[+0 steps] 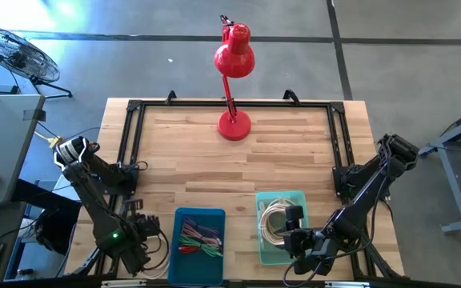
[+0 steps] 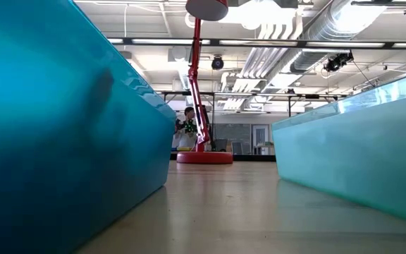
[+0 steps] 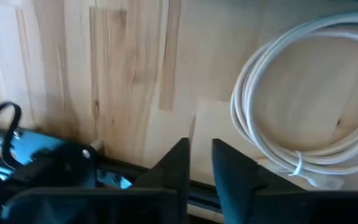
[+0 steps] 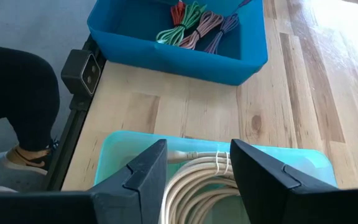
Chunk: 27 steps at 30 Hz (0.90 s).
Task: Pick & Place USB Port
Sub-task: Put the white USB cable into the green bin
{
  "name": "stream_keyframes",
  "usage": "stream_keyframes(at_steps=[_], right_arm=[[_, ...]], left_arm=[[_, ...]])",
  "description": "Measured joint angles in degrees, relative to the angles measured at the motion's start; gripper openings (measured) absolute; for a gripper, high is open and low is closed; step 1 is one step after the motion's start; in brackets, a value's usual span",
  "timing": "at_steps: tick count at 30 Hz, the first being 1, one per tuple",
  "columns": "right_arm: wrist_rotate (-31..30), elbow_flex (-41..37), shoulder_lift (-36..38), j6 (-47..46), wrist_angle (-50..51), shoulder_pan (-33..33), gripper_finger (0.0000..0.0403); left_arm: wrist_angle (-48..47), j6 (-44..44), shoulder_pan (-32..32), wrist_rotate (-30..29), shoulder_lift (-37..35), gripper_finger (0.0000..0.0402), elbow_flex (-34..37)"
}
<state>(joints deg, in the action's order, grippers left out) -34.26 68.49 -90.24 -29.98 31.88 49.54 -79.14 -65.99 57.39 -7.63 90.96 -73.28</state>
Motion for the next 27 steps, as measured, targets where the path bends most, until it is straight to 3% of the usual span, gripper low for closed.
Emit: stream_keyframes(at_steps=[6, 12, 17, 27], right_arm=[[0.0, 0.0, 0.0, 0.2, 0.0, 0.0, 0.0169], [0.0, 0.0, 0.0, 0.3, 0.0, 0.0, 0.0169], [0.1, 0.0, 0.0, 0.3, 0.0, 0.0, 0.0169], [0.1, 0.0, 0.0, 0.2, 0.0, 0.0, 0.0169]], left_arm=[[0.7, -3.6, 0.0, 0.2, 0.0, 0.0147, 0.0], [9.0, -6.4, 0.0, -0.7, 0.2, 0.0215, 0.0], [13.5, -6.4, 0.0, -0.5, 2.6, 0.0232, -0.1], [12.3, -6.4, 0.0, 1.8, 8.6, 0.0233, -0.1]])
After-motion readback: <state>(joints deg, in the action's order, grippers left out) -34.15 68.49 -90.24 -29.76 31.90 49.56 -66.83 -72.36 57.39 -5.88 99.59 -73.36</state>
